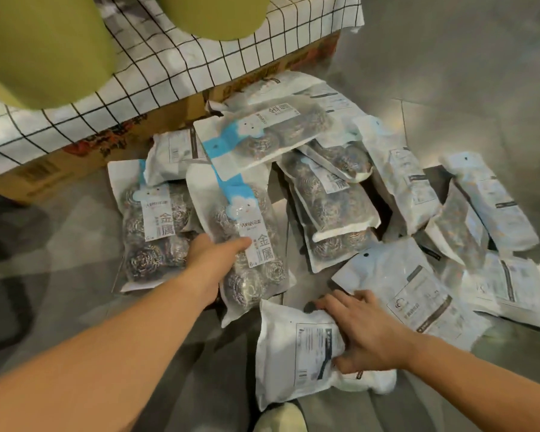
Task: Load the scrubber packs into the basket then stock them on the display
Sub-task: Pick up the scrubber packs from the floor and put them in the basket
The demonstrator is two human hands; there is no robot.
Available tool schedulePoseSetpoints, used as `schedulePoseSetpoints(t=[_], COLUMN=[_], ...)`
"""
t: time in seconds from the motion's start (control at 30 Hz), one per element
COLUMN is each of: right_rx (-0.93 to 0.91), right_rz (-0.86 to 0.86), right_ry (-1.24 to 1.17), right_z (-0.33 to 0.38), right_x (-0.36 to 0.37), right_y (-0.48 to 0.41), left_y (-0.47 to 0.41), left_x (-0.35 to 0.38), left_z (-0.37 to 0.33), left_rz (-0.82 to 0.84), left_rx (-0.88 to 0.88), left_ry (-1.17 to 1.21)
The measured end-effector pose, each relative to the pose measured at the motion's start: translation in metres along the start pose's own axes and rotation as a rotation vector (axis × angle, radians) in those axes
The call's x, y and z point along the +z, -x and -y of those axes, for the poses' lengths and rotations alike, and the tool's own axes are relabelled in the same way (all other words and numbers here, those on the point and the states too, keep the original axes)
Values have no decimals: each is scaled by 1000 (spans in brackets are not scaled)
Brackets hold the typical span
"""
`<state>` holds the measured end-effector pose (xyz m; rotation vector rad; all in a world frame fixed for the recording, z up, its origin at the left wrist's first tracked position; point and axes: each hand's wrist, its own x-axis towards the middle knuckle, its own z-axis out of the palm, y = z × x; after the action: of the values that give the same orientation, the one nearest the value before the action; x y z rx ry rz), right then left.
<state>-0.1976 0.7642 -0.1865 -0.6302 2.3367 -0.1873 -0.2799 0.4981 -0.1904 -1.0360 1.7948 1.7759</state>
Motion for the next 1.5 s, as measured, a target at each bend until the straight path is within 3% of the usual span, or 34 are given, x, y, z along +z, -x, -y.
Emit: schedulePoseSetpoints(t=[0.2,0.43,0.7,0.9,1.03,1.27,1.4,1.5], right_rx=[34,0,-150,-379,-604,-1020,-1044,-1098], right_rz=[6,-207,-619,-828,-932,-741,-548,-520], right_ry=[-289,-372,-105,69,217,504,713,859], right_z=[24,62,128,243,352,548,606,621], right_x=[-38,-146,-318,-417,-438,-373,-313,-275], right_y=[10,20,54,69,44,-47,-111,-149], left_y=[19,63,152,243,288,313,290,259], left_x=[-27,-74,-149,-284,-404,-575,-632,-663], left_z=[-33,-106,-235,-304,-285,-160,-95,-64], left_rz=[-24,-112,-107,-134,-167,-399,-457,-484], left_rx=[78,254,540,748,786,536,351,261], left_ry=[-2,-11,61,63,18,22,51,80])
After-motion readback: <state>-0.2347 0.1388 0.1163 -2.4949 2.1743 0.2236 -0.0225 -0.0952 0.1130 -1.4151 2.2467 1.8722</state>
